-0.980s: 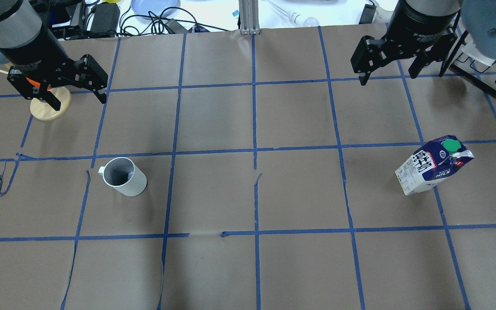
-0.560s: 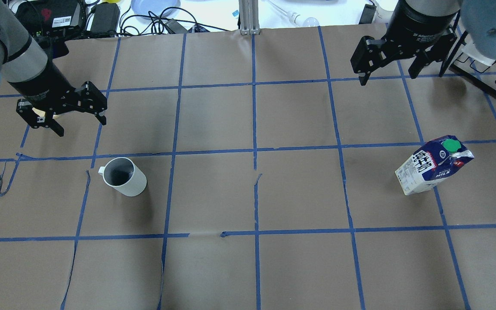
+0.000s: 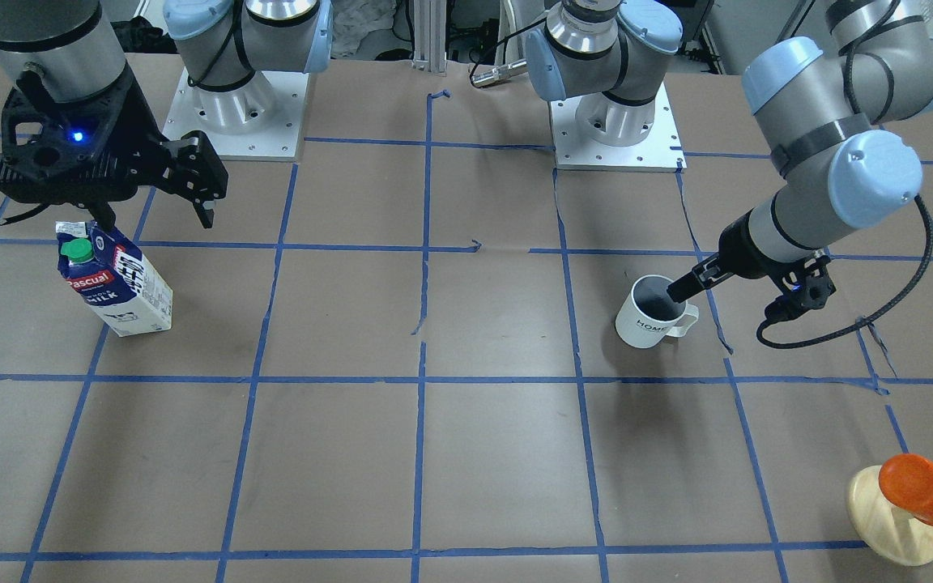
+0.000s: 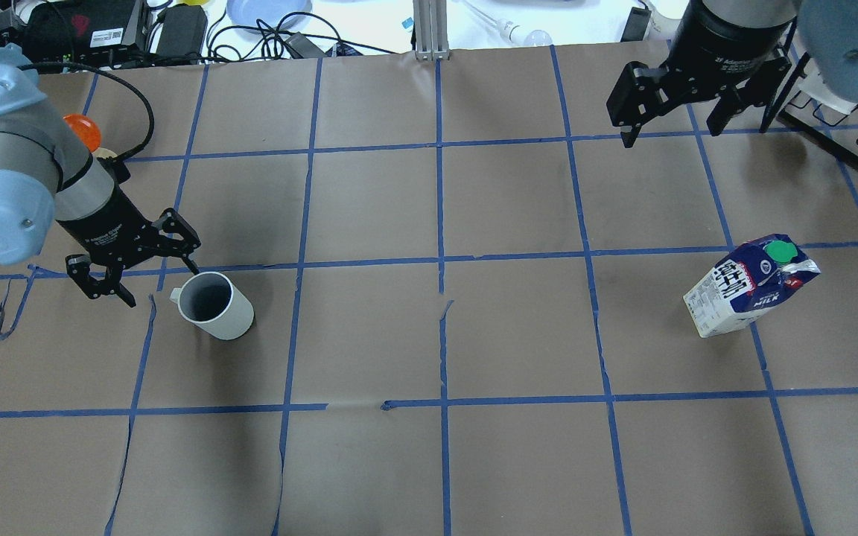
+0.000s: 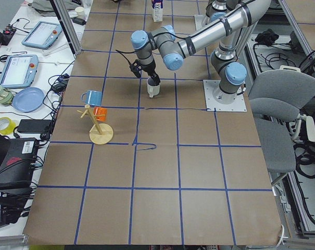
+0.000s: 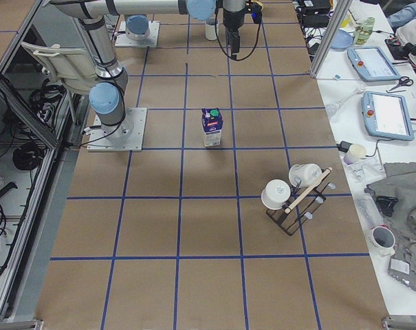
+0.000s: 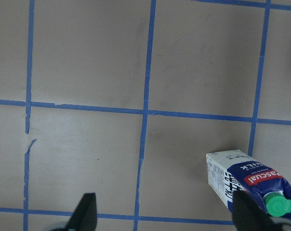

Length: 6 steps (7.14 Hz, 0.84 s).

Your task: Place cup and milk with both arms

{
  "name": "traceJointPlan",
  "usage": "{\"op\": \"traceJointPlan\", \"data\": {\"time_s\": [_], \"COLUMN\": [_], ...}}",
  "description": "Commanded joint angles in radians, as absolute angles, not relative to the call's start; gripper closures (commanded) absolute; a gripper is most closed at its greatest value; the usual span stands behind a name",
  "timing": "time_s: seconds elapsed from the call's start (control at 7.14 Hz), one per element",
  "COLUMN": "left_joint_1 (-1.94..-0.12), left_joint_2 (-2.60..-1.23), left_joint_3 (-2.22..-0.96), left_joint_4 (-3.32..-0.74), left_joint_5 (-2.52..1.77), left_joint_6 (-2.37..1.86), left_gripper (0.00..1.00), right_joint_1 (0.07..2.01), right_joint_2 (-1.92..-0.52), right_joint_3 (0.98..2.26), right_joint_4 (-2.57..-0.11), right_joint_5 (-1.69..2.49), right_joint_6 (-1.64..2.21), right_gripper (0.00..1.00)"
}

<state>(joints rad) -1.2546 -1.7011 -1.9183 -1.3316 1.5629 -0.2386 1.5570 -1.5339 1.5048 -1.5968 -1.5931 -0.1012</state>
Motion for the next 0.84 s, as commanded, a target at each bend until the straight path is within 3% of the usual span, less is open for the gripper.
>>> {"op": "traceJointPlan", "data": {"time_s": [0.0, 0.42, 0.7], "left_joint_1": [-1.253, -1.253, -1.253], "left_joint_2": [-1.735, -1.746, -1.766], "left_joint_3": [-1.973, -1.996, -1.985], "left_joint_4": [-1.276, -1.276, -1.275], "left_joint_5": [1.562, 1.562, 1.563], "left_joint_6": [-0.244, -0.245, -0.245], "left_gripper": [0.0, 0.0, 0.65], "right_joint_1": [1.557, 1.557, 1.557], "right_joint_2": [-1.534, -1.534, -1.534], "right_joint_3": [1.505, 1.506, 1.506], "right_joint_4": [-1.597, -1.595, -1.595], "right_joint_5": [-1.594, -1.592, -1.592], "right_joint_6": [-0.101, -0.097, -0.097], "right_gripper": [0.0, 0.0, 0.0]}}
